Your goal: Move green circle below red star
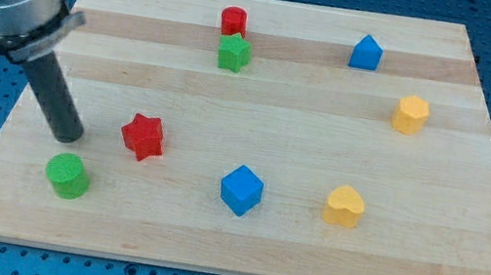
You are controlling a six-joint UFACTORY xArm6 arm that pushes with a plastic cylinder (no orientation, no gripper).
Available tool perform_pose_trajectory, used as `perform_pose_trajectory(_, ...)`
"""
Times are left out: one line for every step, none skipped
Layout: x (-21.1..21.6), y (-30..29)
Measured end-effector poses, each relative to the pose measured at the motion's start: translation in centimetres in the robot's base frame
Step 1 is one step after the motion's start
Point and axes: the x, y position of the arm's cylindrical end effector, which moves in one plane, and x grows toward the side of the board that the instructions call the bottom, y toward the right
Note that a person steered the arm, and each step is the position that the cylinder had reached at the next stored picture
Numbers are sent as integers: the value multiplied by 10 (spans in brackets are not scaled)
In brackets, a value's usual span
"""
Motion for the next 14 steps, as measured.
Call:
perform_pose_trajectory(0,31)
perform_pose_trajectory(0,63)
perform_pose_trajectory(0,83)
perform_pose_trajectory(-4,71)
perform_pose_trajectory(-12,17)
perform_pose_trajectory(-4,-48)
perform_pose_trajectory(25,-94)
perform_pose_trajectory(49,-94)
perform_pose_trajectory(97,-85)
perform_pose_trajectory(114,-85)
perform_pose_trajectory(114,-85)
perform_pose_trajectory(115,-68)
perform_pose_trajectory(115,-20)
perform_pose_trajectory(102,22)
